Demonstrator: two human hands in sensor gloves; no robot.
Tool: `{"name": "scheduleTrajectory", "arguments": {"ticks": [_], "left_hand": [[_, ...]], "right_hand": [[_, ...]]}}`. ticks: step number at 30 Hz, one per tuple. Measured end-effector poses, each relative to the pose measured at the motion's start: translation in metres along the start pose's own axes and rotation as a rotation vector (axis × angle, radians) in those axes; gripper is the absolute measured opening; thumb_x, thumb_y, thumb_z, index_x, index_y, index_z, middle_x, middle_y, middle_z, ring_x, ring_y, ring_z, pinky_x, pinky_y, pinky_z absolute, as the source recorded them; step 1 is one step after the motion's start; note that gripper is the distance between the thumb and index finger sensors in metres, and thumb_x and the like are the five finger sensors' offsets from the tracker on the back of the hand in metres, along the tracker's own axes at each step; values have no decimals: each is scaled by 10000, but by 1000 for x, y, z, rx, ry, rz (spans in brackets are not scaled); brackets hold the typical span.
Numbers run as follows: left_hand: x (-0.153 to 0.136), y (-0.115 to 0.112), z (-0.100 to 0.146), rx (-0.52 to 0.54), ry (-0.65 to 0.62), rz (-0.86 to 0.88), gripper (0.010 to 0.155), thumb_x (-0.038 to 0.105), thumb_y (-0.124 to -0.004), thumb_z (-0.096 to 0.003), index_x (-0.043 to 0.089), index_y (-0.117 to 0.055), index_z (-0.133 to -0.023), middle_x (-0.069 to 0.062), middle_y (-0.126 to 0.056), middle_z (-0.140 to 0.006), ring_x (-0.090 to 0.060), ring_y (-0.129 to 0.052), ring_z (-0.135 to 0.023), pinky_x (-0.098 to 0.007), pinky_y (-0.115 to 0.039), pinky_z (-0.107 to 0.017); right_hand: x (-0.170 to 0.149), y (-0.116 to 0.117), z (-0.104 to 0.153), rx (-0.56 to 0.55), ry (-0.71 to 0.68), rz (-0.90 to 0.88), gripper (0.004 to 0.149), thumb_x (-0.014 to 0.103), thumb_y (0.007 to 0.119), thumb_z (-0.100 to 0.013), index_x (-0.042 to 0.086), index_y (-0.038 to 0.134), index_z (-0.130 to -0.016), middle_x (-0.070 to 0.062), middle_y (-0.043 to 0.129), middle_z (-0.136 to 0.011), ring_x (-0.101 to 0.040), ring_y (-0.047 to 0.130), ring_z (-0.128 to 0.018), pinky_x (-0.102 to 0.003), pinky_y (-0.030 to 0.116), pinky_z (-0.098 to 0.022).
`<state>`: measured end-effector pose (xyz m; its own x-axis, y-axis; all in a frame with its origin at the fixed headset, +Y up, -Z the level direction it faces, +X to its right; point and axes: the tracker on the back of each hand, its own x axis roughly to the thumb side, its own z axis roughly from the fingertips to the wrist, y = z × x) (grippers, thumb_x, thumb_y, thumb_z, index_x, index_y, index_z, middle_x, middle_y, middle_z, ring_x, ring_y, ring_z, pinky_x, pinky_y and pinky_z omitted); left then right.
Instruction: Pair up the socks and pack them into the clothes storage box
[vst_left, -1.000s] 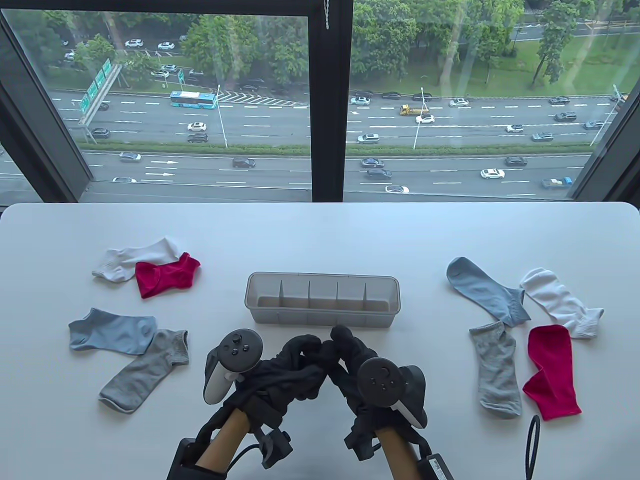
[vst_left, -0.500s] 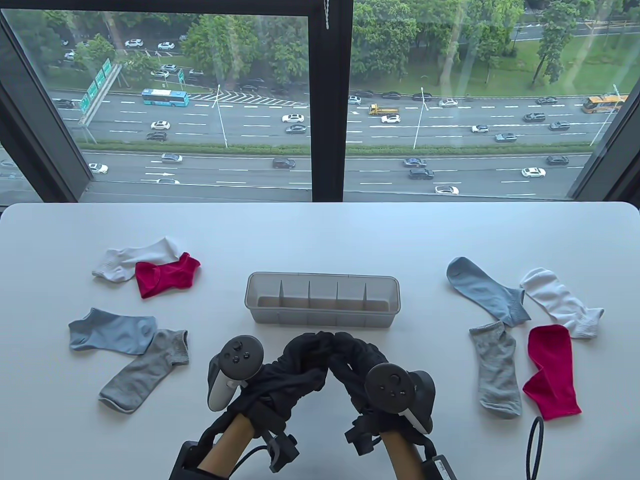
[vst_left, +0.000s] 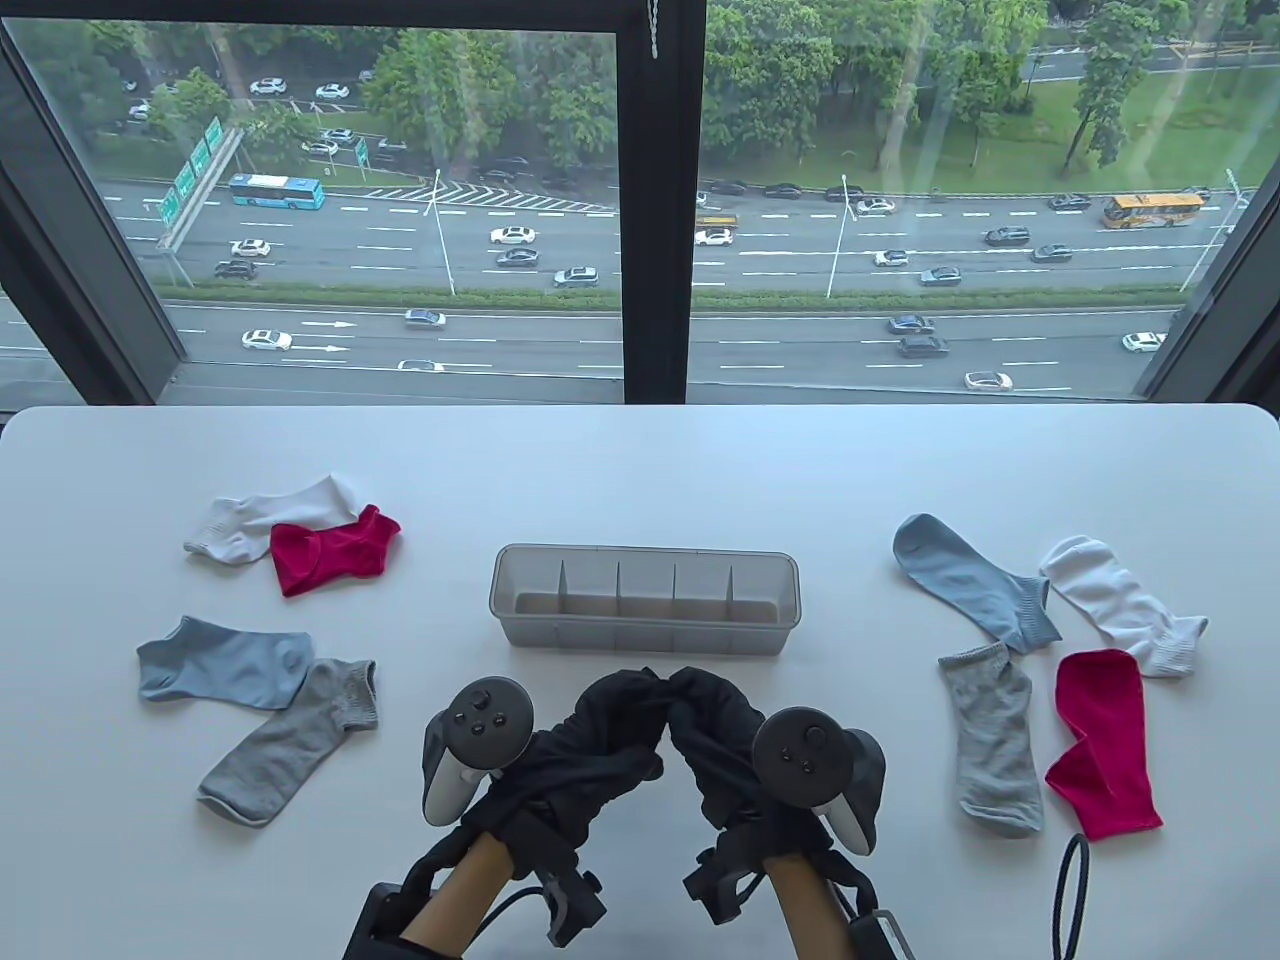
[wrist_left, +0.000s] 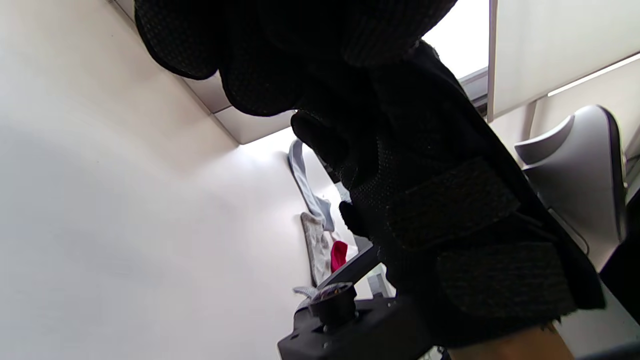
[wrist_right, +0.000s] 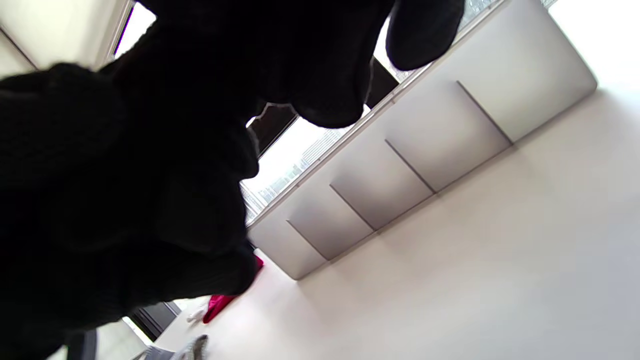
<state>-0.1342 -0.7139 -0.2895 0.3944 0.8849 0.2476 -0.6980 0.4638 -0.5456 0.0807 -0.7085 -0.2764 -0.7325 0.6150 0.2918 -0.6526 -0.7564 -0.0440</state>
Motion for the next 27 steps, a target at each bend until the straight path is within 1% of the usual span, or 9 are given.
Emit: {"name": "scheduleTrajectory", "arguments": {"ticks": [3,7,10,13,15,17,21,24,27], "left_hand": [[-1,-5,0,-177,36,13,654,252,-751,-539,229,-396,-1088,-219,-705,-1015,-316,-922,-782,-578,-729,-681],[1,-16,-5,-381,110,-196,602,304,-715,-557,270,-428,-1086,-188,-709,-1033,-335,-899,-803,-596,-701,-694],[4,-15,-5,-243,87,-187,517,327,-703,-567,271,-509,-1042,-204,-759,-994,-344,-926,-769,-594,-721,-671],[-1,-3,2,-59,78,-172,468,309,-705,-569,257,-564,-1013,-238,-807,-949,-357,-963,-734,-597,-754,-641],[-3,4,6,19,70,-199,464,303,-730,-559,268,-557,-987,-228,-815,-953,-358,-976,-746,-592,-770,-638],[0,4,5,46,31,-214,452,309,-767,-540,273,-579,-950,-206,-835,-946,-349,-998,-742,-579,-790,-634],[0,1,3,30,15,-298,439,352,-814,-508,245,-617,-885,-161,-879,-915,-306,-1049,-714,-525,-852,-605],[-4,4,4,2,66,-181,435,336,-789,-528,242,-621,-918,-201,-845,-954,-344,-1021,-758,-540,-844,-598],[3,16,9,217,92,-326,372,303,-804,-523,238,-711,-877,-194,-781,-999,-367,-950,-826,-475,-885,-549]], "right_hand": [[1,3,-1,54,-52,110,424,339,563,-627,159,537,-1009,-69,780,-926,-221,888,-825,-563,629,-744],[21,2,0,74,-152,124,414,318,562,-617,180,535,-1006,-60,761,-942,-226,863,-850,-571,605,-757],[30,2,1,53,-189,268,407,312,556,-607,211,540,-1001,-34,767,-949,-203,875,-858,-561,629,-751],[19,-6,-1,33,-89,139,478,354,564,-615,168,542,-1055,-131,766,-1006,-308,871,-880,-587,643,-721],[12,-8,-3,135,-60,-2,689,490,594,-569,64,496,-1103,-242,703,-1054,-403,820,-903,-626,599,-720],[5,1,-4,313,-35,-72,779,551,628,-524,41,517,-1103,-253,728,-1037,-406,839,-880,-628,606,-712],[2,10,-6,388,-19,-136,586,429,679,-572,110,574,-1053,-172,811,-967,-308,913,-816,-584,648,-713],[-1,9,-6,350,-18,-133,498,353,681,-602,124,588,-1035,-170,824,-948,-273,934,-783,-565,660,-717],[-3,7,-5,291,-15,-95,478,331,706,-595,143,598,-1021,-154,817,-954,-241,931,-782,-554,658,-728]]}}
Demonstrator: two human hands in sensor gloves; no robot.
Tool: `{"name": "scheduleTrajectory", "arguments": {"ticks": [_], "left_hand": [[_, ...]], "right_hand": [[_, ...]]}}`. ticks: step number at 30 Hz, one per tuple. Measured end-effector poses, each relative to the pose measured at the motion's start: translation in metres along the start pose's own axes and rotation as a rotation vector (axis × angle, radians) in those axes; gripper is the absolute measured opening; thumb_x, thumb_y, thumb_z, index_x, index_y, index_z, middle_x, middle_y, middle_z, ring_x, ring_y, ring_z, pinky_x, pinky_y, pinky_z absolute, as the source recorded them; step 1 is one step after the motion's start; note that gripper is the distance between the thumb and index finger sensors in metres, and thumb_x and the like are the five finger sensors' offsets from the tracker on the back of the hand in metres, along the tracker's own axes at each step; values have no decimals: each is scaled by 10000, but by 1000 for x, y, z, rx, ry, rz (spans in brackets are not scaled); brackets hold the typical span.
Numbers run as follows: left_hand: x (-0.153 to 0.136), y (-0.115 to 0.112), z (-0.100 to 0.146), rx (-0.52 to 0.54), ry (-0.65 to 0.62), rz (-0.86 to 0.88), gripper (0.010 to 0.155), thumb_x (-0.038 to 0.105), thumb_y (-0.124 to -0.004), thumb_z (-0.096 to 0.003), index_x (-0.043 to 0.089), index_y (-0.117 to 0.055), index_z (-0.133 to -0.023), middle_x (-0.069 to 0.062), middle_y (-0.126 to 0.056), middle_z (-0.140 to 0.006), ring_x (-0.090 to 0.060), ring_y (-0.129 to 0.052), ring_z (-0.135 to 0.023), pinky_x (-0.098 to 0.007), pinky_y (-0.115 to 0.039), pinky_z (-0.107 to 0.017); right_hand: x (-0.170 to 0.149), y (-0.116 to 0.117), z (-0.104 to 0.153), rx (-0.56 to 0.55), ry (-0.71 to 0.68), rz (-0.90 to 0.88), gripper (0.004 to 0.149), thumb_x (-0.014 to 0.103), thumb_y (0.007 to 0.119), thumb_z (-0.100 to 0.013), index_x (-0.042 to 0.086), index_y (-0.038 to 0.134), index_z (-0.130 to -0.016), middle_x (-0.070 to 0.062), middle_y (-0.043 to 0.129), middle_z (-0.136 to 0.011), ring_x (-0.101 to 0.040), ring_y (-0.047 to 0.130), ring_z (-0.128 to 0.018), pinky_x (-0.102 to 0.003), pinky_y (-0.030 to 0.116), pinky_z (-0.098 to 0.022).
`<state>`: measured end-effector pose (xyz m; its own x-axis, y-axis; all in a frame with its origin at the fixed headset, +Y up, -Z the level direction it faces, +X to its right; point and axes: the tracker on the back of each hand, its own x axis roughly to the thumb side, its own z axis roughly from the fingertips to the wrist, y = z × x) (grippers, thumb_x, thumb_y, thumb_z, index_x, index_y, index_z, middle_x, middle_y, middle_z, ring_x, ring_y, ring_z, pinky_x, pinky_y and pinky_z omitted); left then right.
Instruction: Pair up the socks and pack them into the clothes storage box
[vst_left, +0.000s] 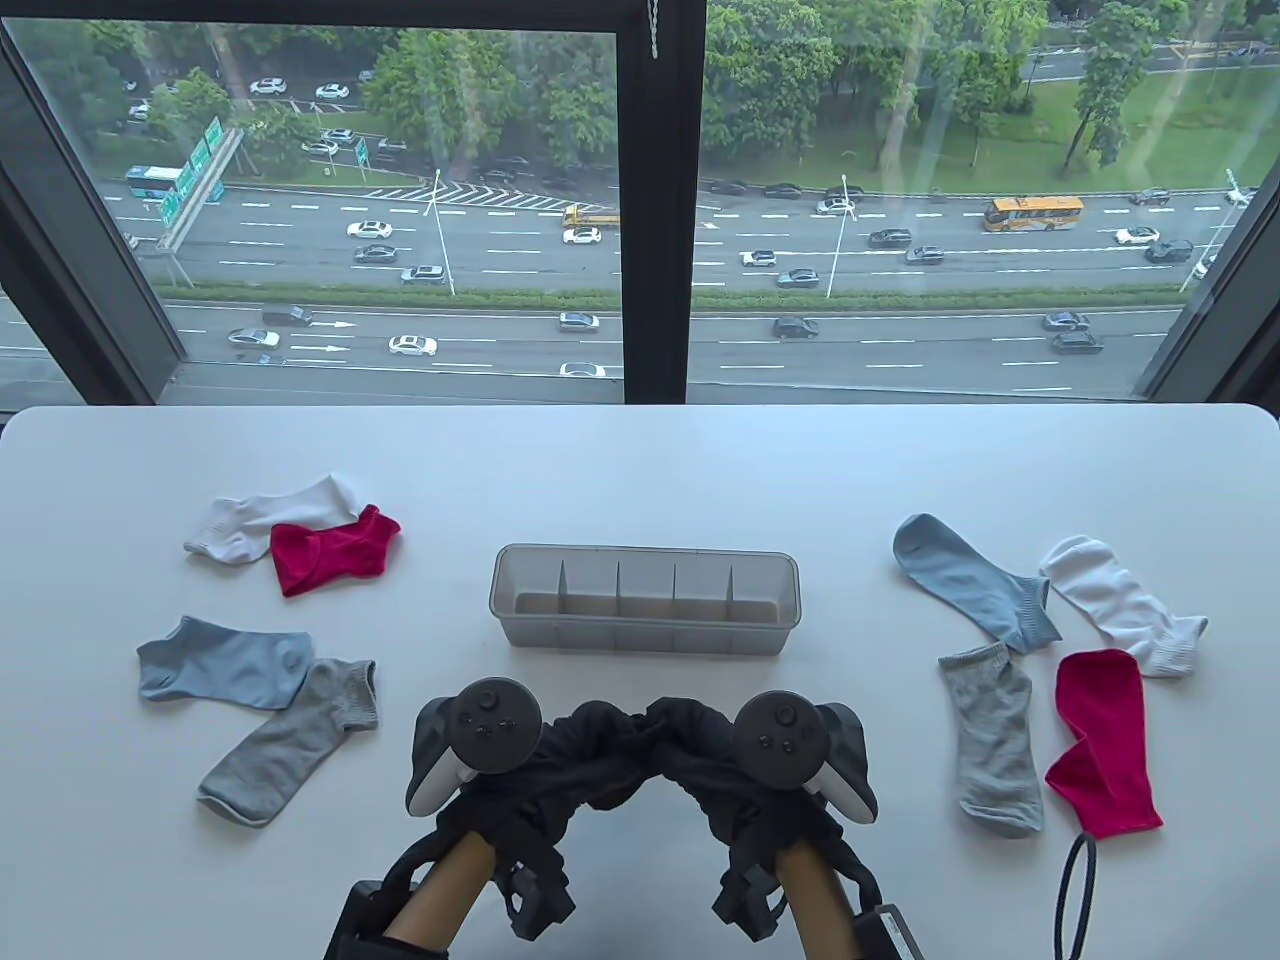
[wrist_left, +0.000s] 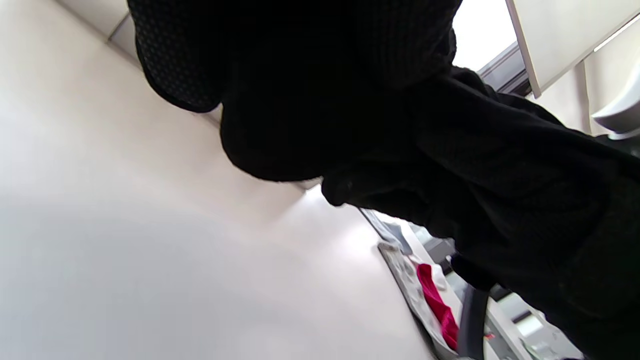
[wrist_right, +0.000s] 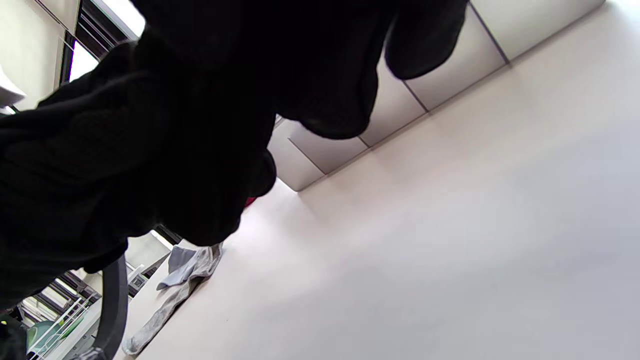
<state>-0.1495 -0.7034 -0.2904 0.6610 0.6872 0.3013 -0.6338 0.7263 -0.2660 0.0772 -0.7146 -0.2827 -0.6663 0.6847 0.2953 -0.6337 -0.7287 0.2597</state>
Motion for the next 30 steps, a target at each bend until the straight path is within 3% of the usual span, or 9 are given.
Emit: {"name": "scheduleTrajectory", "arguments": {"ticks": [4,7,9,11,14,16,21,26,30], "left_hand": [[6,2,2,55,-44,-102,434,259,-801,-520,210,-608,-905,-129,-858,-892,-300,-1000,-742,-453,-901,-542],[7,1,3,13,-95,-59,665,206,-771,-527,189,-377,-1063,-90,-751,-962,-316,-875,-855,-528,-787,-646],[10,0,3,11,-128,-8,751,180,-774,-524,208,-287,-1095,-61,-723,-987,-323,-821,-899,-560,-725,-685],[9,1,3,12,-99,-56,758,224,-785,-519,170,-305,-1103,-87,-719,-999,-329,-830,-901,-565,-733,-677],[2,0,4,-37,-2,-96,486,370,-748,-539,161,-726,-977,-154,-801,-976,-402,-889,-860,-570,-773,-642],[-1,2,4,40,-22,-69,428,355,-738,-545,163,-805,-921,-137,-898,-901,-378,-986,-783,-525,-861,-586],[-14,3,3,3,-29,316,433,327,-630,-587,65,-791,-892,-192,-1004,-746,-388,-1078,-605,-499,-932,-464],[-3,1,3,10,-33,90,450,328,-684,-551,76,-696,-923,-158,-961,-806,-353,-1059,-672,-488,-913,-508],[3,-5,2,-56,-55,95,450,296,-722,-532,127,-621,-936,-150,-856,-904,-399,-960,-777,-557,-825,-579]], "right_hand": [[7,2,-1,-41,0,5,516,316,741,-578,148,565,-1033,-132,787,-982,-231,907,-815,-554,631,-750],[5,6,-1,49,2,-48,731,356,774,-565,26,428,-1118,-191,720,-1047,-315,841,-907,-600,621,-728],[5,12,-1,80,10,-39,668,375,764,-559,64,514,-1096,-204,736,-1038,-344,838,-901,-603,622,-722],[6,12,-1,-14,19,3,599,388,751,-559,146,563,-1074,-144,764,-1033,-304,860,-897,-578,645,-727],[7,11,1,-22,5,-25,534,373,740,-585,235,552,-1065,-112,690,-1083,-320,801,-945,-585,621,-741],[6,10,0,-9,5,-40,538,346,752,-570,247,553,-1061,-101,685,-1090,-313,797,-956,-582,619,-745],[7,-3,2,-57,-24,-115,583,310,758,-550,142,582,-1079,-134,802,-1006,-239,907,-854,-561,638,-743],[-2,1,4,-97,60,-141,708,460,751,-531,52,564,-1078,-172,824,-975,-279,930,-813,-561,687,-704],[8,5,3,-63,32,-129,606,461,733,-546,139,597,-1041,-156,798,-995,-284,907,-833,-570,670,-712]]}}
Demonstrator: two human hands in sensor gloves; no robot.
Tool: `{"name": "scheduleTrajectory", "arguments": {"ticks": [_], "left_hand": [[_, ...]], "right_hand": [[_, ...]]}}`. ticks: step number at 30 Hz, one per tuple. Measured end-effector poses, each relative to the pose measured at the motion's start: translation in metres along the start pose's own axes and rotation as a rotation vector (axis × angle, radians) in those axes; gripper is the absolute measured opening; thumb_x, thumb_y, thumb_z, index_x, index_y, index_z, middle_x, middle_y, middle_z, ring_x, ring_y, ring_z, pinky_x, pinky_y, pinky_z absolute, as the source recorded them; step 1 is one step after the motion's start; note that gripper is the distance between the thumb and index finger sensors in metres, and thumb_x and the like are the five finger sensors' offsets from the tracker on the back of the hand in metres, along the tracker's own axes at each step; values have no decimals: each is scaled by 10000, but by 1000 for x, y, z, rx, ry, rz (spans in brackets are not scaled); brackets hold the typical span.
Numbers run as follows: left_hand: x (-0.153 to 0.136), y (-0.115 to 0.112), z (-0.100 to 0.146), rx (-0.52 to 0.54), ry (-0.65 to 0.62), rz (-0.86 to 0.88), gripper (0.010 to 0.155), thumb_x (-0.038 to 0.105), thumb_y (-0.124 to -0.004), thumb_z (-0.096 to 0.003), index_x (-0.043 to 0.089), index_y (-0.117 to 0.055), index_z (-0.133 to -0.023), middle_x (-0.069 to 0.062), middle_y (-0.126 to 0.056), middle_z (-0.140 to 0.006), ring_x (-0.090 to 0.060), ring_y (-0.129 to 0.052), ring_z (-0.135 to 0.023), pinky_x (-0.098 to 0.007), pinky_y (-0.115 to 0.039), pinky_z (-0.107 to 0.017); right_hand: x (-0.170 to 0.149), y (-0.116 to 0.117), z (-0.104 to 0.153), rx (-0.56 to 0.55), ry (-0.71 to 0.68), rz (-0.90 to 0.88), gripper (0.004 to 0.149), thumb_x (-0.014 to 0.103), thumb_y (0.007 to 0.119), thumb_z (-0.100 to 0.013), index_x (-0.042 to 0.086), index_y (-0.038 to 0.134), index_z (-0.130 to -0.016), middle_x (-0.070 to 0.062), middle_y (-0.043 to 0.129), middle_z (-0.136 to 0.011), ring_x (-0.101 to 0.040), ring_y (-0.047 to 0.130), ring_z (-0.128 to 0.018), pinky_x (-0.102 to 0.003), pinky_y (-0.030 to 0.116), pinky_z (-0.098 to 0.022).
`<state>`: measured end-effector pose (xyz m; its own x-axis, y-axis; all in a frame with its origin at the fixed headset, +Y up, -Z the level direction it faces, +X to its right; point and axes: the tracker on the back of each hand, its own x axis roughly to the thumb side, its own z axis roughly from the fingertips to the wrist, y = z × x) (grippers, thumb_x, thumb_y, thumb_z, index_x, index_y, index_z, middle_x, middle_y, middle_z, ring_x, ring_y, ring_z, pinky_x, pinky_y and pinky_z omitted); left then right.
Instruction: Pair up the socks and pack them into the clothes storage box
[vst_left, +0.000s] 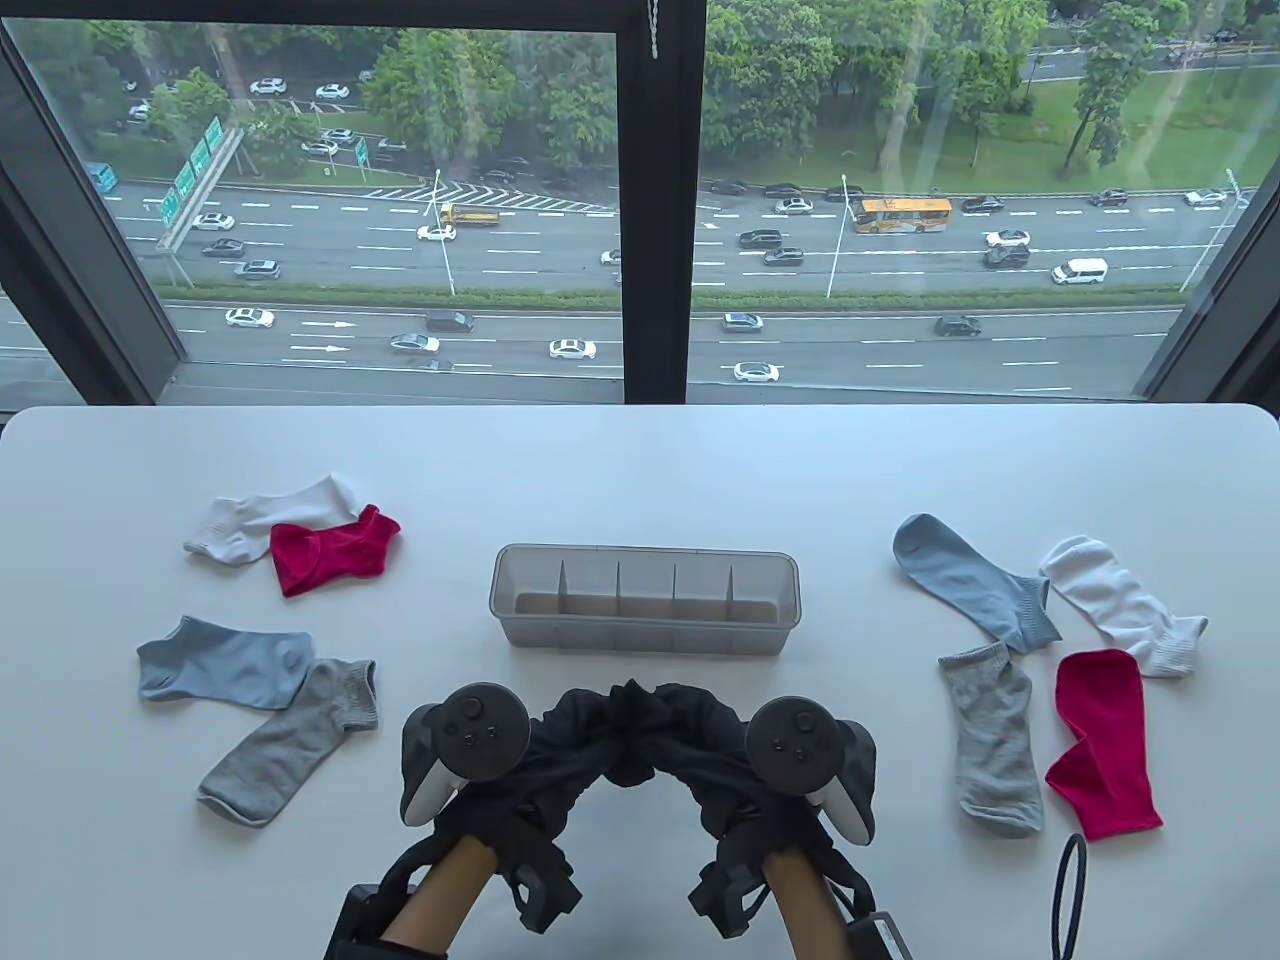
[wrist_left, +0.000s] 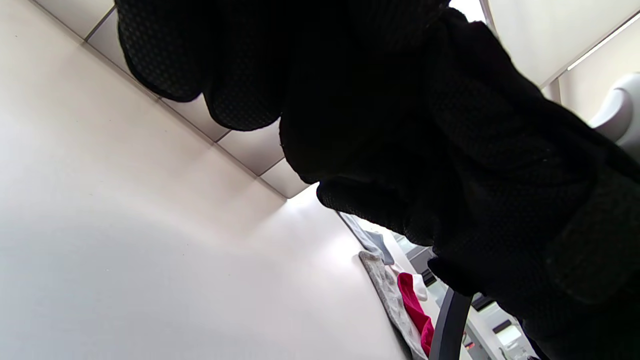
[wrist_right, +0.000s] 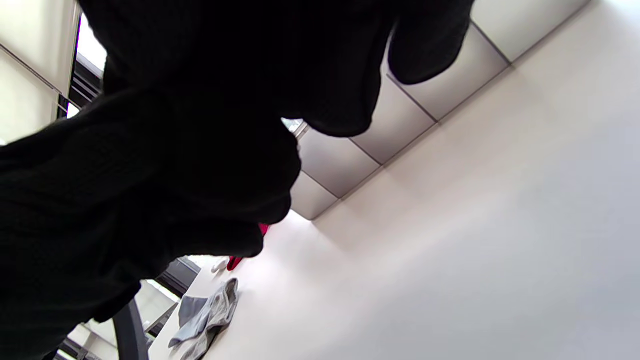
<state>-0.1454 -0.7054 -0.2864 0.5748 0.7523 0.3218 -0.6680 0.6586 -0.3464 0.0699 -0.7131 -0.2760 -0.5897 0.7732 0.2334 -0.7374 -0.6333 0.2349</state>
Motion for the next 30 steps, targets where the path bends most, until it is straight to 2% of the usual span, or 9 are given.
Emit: {"name": "scheduleTrajectory", "arguments": {"ticks": [5,7,9,11,12,14,22,27,30], "left_hand": [[-11,10,3,-51,60,49,490,454,-648,-558,131,-728,-917,-185,-883,-897,-433,-951,-766,-604,-785,-584],[-14,12,6,-8,34,166,701,556,-565,-557,117,-527,-1102,-258,-710,-1057,-507,-812,-894,-653,-707,-626],[-9,12,5,-14,-3,160,710,515,-670,-534,308,-391,-1153,-252,-497,-1177,-545,-648,-1003,-711,-607,-668],[-1,12,3,-30,-5,2,508,374,-720,-558,268,-650,-1050,-186,-707,-1081,-441,-833,-908,-607,-748,-634],[2,13,5,77,1,-106,444,358,-730,-543,241,-723,-971,-138,-918,-875,-337,-1024,-684,-509,-877,-541],[4,14,3,85,17,-133,417,359,-710,-550,165,-741,-918,-116,-954,-779,-278,-1055,-576,-470,-910,-480],[-16,15,3,119,66,204,407,320,-582,-590,63,-673,-893,-171,-965,-784,-325,-1088,-587,-492,-927,-450],[-11,2,-2,-118,45,249,777,461,-745,-531,81,-385,-1106,-208,-733,-993,-403,-900,-793,-613,-752,-625],[-5,3,-4,23,31,0,452,356,-789,-523,131,-703,-905,-113,-923,-775,-273,-1033,-595,-533,-873,-526]], "right_hand": [[-1,2,-2,45,-18,-51,534,423,710,-596,176,581,-1051,-142,765,-1022,-289,885,-851,-580,641,-733],[-1,4,-2,43,-21,36,531,397,720,-596,170,577,-1054,-156,743,-1029,-317,855,-868,-593,628,-730],[3,7,-3,65,-39,129,534,397,748,-570,167,601,-1029,-148,759,-1009,-293,872,-850,-586,639,-726],[8,9,-3,42,-28,136,545,424,755,-541,165,622,-1002,-130,786,-973,-250,890,-822,-566,645,-733],[9,11,-4,41,-12,142,543,422,758,-536,160,636,-996,-135,793,-965,-253,899,-806,-564,648,-731],[7,9,-3,52,-29,125,530,424,730,-557,173,631,-1014,-124,798,-975,-242,912,-808,-539,695,-712],[6,-5,-3,19,-46,-15,505,353,702,-564,187,626,-1035,-109,797,-1004,-262,917,-821,-543,696,-721],[3,-8,0,-33,-39,-25,520,356,676,-584,140,595,-1051,-138,798,-993,-251,920,-818,-527,700,-723],[2,-6,0,26,-42,-89,632,401,692,-586,124,496,-1120,-188,746,-1059,-348,878,-884,-569,701,-701]]}}
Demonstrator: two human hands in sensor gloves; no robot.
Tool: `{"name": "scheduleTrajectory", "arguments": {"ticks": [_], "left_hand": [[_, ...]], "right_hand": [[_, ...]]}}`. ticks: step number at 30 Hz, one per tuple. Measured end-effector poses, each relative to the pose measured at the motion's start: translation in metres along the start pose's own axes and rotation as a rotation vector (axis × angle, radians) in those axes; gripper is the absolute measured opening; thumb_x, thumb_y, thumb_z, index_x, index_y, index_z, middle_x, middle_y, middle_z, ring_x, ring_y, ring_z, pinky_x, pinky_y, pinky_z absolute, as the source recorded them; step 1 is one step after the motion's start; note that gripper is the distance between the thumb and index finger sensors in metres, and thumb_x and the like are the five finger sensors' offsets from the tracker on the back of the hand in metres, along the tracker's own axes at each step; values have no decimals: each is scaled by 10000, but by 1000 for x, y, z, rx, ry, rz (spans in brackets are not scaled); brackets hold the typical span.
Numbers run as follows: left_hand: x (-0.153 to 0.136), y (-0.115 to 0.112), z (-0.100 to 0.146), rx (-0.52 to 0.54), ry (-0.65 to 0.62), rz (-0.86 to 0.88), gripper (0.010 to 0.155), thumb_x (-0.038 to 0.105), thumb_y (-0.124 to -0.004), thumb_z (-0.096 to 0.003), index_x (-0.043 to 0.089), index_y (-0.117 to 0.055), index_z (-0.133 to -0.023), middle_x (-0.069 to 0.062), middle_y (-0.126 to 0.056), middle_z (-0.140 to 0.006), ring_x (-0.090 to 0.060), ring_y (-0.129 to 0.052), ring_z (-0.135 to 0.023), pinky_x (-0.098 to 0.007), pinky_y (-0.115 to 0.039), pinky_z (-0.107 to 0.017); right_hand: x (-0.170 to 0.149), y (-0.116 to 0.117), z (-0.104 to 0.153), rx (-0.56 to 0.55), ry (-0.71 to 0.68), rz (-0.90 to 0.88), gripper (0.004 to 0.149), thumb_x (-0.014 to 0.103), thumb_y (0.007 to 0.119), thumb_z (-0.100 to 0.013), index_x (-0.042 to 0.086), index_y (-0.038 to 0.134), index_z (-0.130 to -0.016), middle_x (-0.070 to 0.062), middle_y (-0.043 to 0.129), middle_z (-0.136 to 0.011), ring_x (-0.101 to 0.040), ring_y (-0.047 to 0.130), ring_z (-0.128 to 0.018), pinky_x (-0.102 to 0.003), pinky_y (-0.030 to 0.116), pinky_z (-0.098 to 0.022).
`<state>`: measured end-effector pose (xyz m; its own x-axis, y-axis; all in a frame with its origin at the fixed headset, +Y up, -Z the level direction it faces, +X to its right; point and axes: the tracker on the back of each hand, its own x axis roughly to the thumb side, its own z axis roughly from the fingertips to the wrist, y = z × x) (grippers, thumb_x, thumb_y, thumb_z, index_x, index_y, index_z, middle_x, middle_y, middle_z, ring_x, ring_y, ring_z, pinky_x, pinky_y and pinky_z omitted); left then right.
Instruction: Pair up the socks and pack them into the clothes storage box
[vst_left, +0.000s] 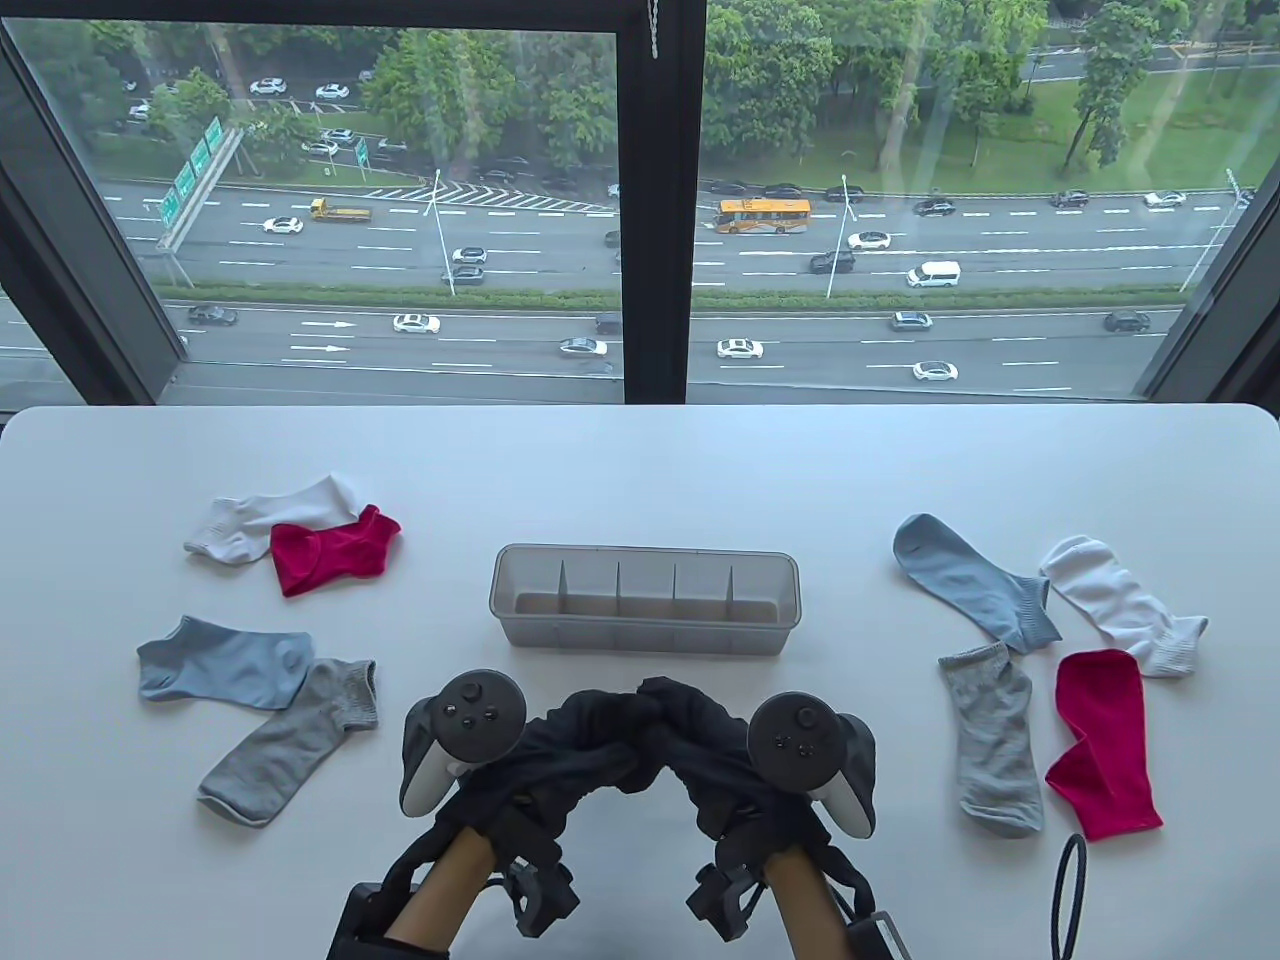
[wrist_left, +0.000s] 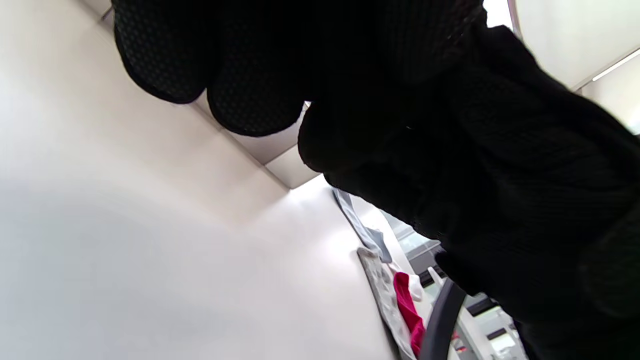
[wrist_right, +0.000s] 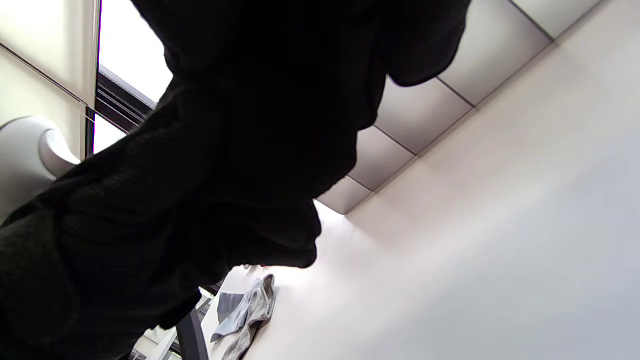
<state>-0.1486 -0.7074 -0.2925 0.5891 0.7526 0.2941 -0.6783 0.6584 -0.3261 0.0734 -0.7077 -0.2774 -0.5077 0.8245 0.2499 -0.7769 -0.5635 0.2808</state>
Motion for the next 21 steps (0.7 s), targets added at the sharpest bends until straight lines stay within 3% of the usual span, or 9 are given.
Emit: {"name": "scheduleTrajectory", "arguments": {"ticks": [2,4,7,12,15,16,18,20,21], "left_hand": [[5,-1,1,-50,-17,-119,428,392,-797,-518,163,-697,-865,-88,-940,-717,-222,-1039,-515,-499,-889,-484],[5,-6,2,-79,-62,-111,411,412,-795,-519,151,-729,-829,-89,-961,-653,-211,-1044,-463,-495,-893,-462],[-3,-2,0,-79,-73,-25,418,461,-755,-527,160,-774,-816,-95,-989,-657,-243,-1062,-490,-512,-886,-480],[-3,4,4,41,-84,9,440,367,-757,-543,221,-700,-954,-88,-944,-788,-258,-1049,-574,-514,-863,-534],[-3,11,8,165,-73,23,417,311,-715,-562,244,-723,-974,-115,-924,-924,-313,-1031,-698,-533,-837,-566],[-2,14,11,239,-60,10,377,278,-705,-564,203,-770,-928,-129,-969,-838,-343,-1025,-692,-554,-818,-567],[0,19,16,309,-67,-310,384,286,-682,-572,194,-750,-939,-139,-953,-856,-364,-998,-728,-568,-788,-593],[-1,13,15,186,3,-650,509,379,-609,-586,203,-586,-1063,-154,-736,-1083,-424,-757,-994,-635,-626,-703],[-4,9,13,109,48,-742,613,455,-579,-584,224,-434,-1132,-164,-517,-1197,-443,-543,-1105,-673,-499,-742]], "right_hand": [[-1,0,-3,115,7,-32,758,499,723,-542,147,438,-1150,-213,656,-1123,-391,838,-909,-593,682,-696],[-2,-1,-4,78,33,31,573,442,745,-537,192,645,-1044,-145,802,-1007,-311,922,-814,-531,741,-667],[-4,-8,-3,118,17,26,485,392,722,-561,232,677,-1016,-121,824,-995,-275,939,-779,-499,756,-658],[-5,-19,-4,102,11,-4,469,336,737,-567,203,686,-1013,-149,808,-1010,-247,949,-733,-474,764,-645],[-8,-28,1,-17,29,38,481,361,767,-554,172,717,-994,-169,841,-966,-215,978,-701,-445,795,-632],[-9,-34,4,-82,51,16,483,360,781,-547,161,733,-985,-175,851,-953,-222,980,-693,-455,794,-632],[-11,-53,10,-259,98,-3,485,359,783,-553,167,720,-994,-173,834,-970,-231,975,-729,-460,788,-653],[-12,-69,14,-475,193,-29,491,351,790,-558,158,707,-1002,-182,825,-985,-244,972,-768,-458,787,-665],[-13,-73,14,-520,224,-23,498,350,789,-565,149,692,-1010,-186,819,-993,-245,971,-781,-452,787,-672]]}}
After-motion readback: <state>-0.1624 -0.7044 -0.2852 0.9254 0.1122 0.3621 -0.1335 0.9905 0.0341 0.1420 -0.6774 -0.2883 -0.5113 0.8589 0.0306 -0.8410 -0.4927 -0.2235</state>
